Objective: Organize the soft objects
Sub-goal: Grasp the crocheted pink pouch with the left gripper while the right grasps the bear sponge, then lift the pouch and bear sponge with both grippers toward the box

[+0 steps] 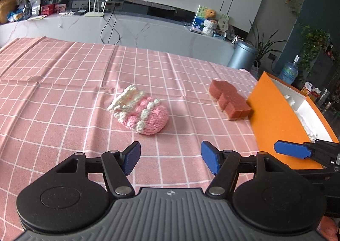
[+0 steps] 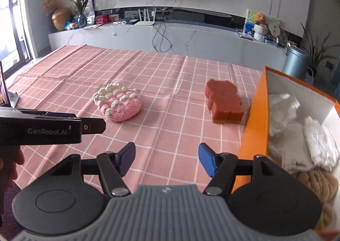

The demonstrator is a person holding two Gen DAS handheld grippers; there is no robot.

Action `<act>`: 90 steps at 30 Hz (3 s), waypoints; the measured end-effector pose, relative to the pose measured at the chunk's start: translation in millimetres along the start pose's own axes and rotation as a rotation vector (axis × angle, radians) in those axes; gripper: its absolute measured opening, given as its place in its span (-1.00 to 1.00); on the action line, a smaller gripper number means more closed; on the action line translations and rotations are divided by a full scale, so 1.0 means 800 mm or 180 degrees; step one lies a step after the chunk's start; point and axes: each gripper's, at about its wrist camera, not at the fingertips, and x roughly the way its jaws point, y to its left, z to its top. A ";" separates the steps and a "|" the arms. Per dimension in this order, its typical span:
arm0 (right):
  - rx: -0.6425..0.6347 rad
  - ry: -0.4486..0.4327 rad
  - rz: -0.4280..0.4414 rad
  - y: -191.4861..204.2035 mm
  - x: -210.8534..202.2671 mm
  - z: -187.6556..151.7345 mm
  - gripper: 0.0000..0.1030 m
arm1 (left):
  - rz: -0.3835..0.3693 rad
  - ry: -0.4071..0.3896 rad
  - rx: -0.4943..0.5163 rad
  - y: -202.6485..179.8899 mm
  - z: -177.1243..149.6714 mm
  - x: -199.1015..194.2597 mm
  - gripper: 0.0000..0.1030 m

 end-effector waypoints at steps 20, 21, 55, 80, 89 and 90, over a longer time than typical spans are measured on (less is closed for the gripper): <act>-0.0969 0.0627 0.0009 0.027 0.133 0.095 0.23 | 0.0335 0.0463 -0.0136 0.049 0.055 0.098 0.66; -0.1020 0.0645 0.0022 0.027 0.137 0.098 0.23 | 0.0343 0.0472 -0.0143 0.051 0.057 0.101 0.66; -0.0806 0.1617 -0.0376 -0.110 0.275 0.164 0.54 | 0.0110 0.0601 0.0072 0.016 0.104 0.197 0.09; -0.0557 0.1664 0.0204 -0.059 0.230 0.136 0.32 | -0.0060 0.0526 0.0168 0.012 0.095 0.160 -0.36; -0.0626 0.1549 0.0567 0.010 0.152 0.087 0.33 | -0.0165 0.0659 0.0022 0.031 0.048 0.090 -0.36; -0.0610 0.1497 0.0577 0.015 0.143 0.082 0.33 | -0.0181 0.0663 -0.0008 0.032 0.043 0.082 -0.36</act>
